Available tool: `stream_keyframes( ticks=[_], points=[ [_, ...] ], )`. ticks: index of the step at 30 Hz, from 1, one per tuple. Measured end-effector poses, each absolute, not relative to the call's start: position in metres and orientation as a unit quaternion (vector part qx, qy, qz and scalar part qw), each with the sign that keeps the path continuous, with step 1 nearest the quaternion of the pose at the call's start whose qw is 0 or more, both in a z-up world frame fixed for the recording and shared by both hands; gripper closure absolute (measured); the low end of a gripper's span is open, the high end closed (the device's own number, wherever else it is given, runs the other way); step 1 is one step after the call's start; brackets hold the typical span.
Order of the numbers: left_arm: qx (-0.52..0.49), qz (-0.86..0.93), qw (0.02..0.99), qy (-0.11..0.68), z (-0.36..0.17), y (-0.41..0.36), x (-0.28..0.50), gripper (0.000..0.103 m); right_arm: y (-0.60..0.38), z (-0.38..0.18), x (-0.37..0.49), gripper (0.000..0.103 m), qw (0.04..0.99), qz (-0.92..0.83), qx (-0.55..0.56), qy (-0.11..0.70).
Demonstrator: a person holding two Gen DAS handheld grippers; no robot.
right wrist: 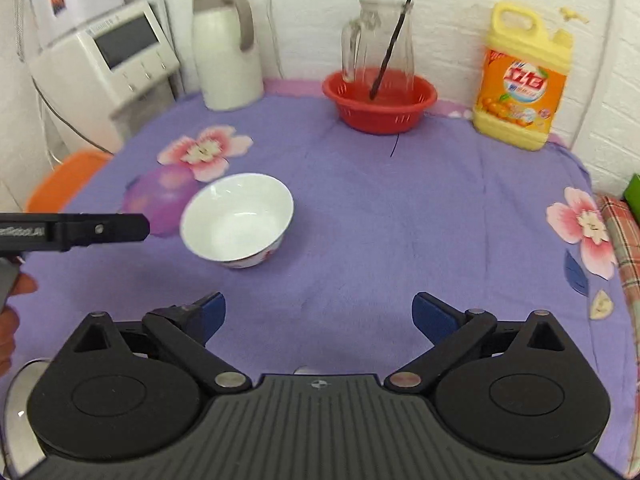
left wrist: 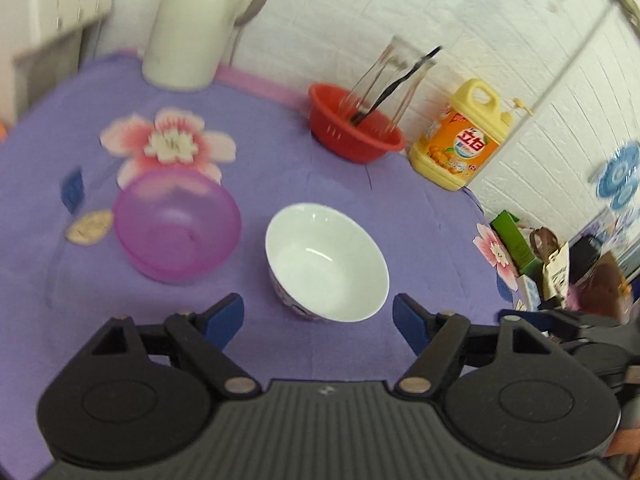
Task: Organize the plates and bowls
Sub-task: 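Reach the left tool to the white patterned bowl and grasp its rim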
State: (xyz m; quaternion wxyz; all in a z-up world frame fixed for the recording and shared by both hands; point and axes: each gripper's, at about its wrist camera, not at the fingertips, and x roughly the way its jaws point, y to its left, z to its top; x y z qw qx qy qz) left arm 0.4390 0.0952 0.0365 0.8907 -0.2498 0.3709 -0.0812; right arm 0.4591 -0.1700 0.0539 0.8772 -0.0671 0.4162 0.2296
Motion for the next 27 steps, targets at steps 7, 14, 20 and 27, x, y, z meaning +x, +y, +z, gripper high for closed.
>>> stream_keyframes(
  ticks=[7,14,20,27],
  points=[
    [-0.309,-0.051,0.871,0.379,0.016,0.1,0.484,0.028,-0.145,0.026,0.513,0.0,0.867,0.242,-0.055,0.433],
    [-0.29,-0.036,0.871,0.394,0.004,0.09,0.5,0.028,-0.121,0.014,0.53,0.0,0.863,0.264,-0.074,0.425],
    [-0.272,-0.013,0.875,0.4,-0.005,0.08,0.504,0.028,-0.107,0.001,0.537,0.0,0.861,0.265,-0.079,0.428],
    [-0.228,0.011,0.892,0.389,-0.007,0.072,0.5,0.028,-0.102,-0.011,0.537,0.0,0.863,0.262,-0.092,0.423]
  ],
)
